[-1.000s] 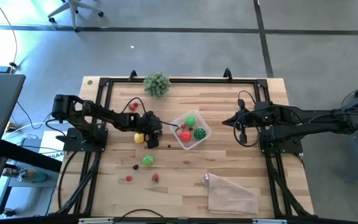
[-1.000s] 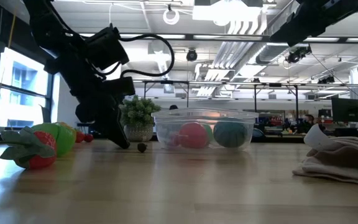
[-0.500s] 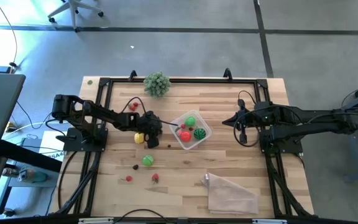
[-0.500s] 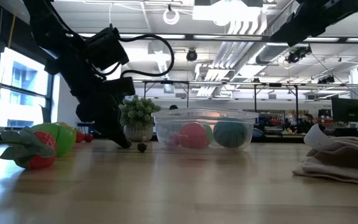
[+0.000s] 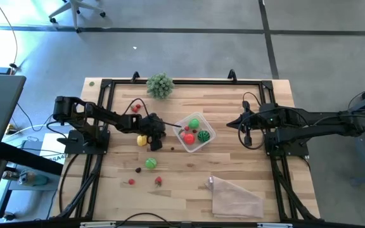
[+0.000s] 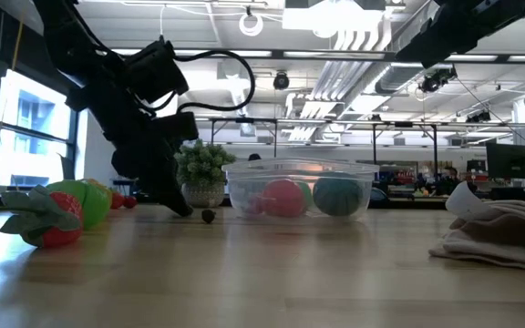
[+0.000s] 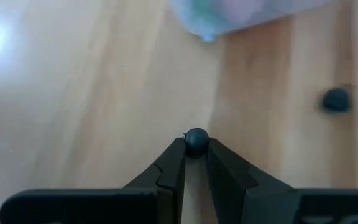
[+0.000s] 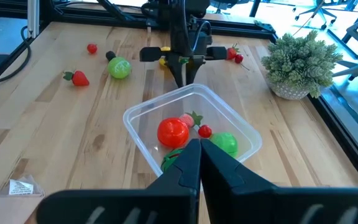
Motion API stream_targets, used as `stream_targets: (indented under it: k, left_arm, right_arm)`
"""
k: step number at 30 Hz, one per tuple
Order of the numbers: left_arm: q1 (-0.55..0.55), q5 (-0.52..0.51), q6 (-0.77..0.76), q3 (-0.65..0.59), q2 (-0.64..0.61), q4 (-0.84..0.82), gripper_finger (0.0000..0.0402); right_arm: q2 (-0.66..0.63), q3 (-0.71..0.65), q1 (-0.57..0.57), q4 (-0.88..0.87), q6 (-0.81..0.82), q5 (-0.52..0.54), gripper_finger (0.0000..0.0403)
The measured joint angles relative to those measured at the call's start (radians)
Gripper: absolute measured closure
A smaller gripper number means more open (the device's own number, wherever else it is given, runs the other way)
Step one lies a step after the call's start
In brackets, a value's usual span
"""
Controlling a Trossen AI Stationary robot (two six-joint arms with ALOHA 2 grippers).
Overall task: Pick and placing Produce into tupperware
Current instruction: Put the blueberry into the transparent bin
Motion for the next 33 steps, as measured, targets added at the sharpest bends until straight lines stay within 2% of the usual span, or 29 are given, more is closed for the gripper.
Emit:
stream_targets:
  k: [12,20,28,33]
  left_arm:
    - [-0.003,0.079,-0.031,0.012,-0.169,0.007,0.0351]
    - [-0.002,0.131,0.009,0.181,-0.199,0.009,0.0351]
    - [-0.001,0.114,0.087,0.394,-0.119,-0.137,0.0351]
    - [-0.001,0.108,0.115,0.496,0.019,-0.203,0.0351]
  right_arm:
    - [0.0,0.0,0.0,0.0,0.0,0.0,0.0402]
    - [0.0,0.0,0.0,0.0,0.0,0.0,0.0402]
    - [0.0,0.0,0.0,0.0,0.0,0.0,0.0402]
    - [0.0,0.0,0.0,-0.004,0.0,0.0,0.0402]
